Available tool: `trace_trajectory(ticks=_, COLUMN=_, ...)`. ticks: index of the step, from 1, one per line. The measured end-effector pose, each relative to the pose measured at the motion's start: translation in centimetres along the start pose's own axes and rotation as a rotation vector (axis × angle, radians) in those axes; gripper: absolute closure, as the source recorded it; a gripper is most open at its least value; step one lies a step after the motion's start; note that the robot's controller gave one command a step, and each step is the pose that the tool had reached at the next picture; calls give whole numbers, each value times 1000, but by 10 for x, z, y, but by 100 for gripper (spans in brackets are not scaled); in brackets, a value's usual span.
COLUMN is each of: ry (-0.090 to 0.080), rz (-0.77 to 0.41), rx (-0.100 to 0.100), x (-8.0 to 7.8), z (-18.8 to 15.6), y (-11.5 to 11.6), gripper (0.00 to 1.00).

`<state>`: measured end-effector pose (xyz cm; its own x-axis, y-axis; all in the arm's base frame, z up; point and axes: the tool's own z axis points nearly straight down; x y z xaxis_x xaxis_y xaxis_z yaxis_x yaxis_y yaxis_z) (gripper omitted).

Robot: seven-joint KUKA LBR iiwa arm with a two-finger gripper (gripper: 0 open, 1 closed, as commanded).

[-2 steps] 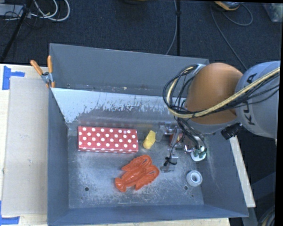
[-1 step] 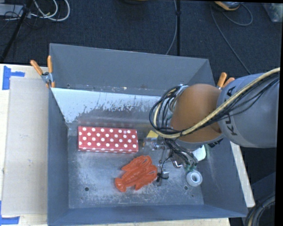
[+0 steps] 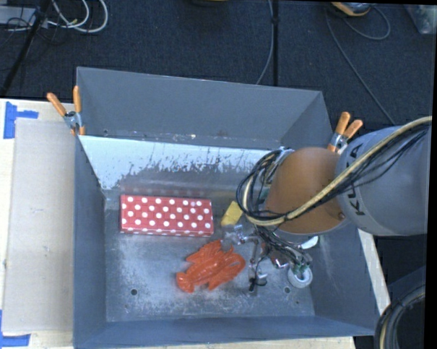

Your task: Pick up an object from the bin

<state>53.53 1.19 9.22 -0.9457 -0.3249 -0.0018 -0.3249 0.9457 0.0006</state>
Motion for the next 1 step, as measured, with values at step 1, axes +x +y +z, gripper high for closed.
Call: trace_trajectory(ticks=1, ry=1, rz=-1, rx=-1, x=-2, z=20, y=1, gripper=100)
